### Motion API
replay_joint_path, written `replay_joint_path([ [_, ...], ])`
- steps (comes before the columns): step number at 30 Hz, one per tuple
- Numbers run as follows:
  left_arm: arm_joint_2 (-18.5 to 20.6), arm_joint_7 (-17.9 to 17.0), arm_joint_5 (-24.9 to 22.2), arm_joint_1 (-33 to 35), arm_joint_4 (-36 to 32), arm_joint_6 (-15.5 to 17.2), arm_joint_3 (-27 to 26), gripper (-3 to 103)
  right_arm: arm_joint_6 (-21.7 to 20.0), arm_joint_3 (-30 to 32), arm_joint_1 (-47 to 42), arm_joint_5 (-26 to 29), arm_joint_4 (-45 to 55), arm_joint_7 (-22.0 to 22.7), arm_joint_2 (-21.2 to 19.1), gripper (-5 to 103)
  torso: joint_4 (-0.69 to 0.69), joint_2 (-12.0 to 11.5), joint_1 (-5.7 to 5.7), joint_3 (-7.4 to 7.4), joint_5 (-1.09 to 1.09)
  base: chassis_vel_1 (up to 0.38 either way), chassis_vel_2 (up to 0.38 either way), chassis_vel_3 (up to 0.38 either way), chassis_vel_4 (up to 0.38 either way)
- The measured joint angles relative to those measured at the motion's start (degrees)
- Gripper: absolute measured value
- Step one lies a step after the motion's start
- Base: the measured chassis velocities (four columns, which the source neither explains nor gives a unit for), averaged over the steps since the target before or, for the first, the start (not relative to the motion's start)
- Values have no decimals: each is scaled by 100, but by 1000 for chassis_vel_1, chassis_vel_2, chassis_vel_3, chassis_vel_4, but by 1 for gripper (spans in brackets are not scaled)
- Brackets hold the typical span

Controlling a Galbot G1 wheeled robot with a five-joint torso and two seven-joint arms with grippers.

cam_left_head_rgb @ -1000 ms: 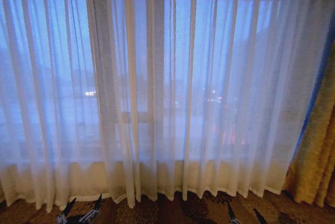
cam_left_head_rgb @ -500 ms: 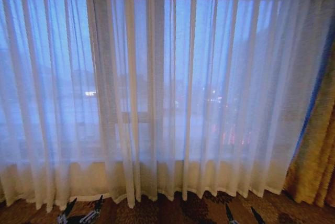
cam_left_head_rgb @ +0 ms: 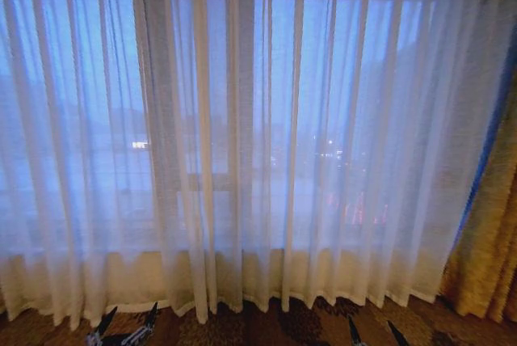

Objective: Open the curtains by pulling them apart, changing their state from closed to fully open.

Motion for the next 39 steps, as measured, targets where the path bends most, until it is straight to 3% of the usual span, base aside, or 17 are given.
replay_joint_path([
  [39,-1,29,73,2,167,-55,19,100,15,-29,56,-11,-261,-24,0,100,0,0,0,0,0,-69,61,71,-62],
])
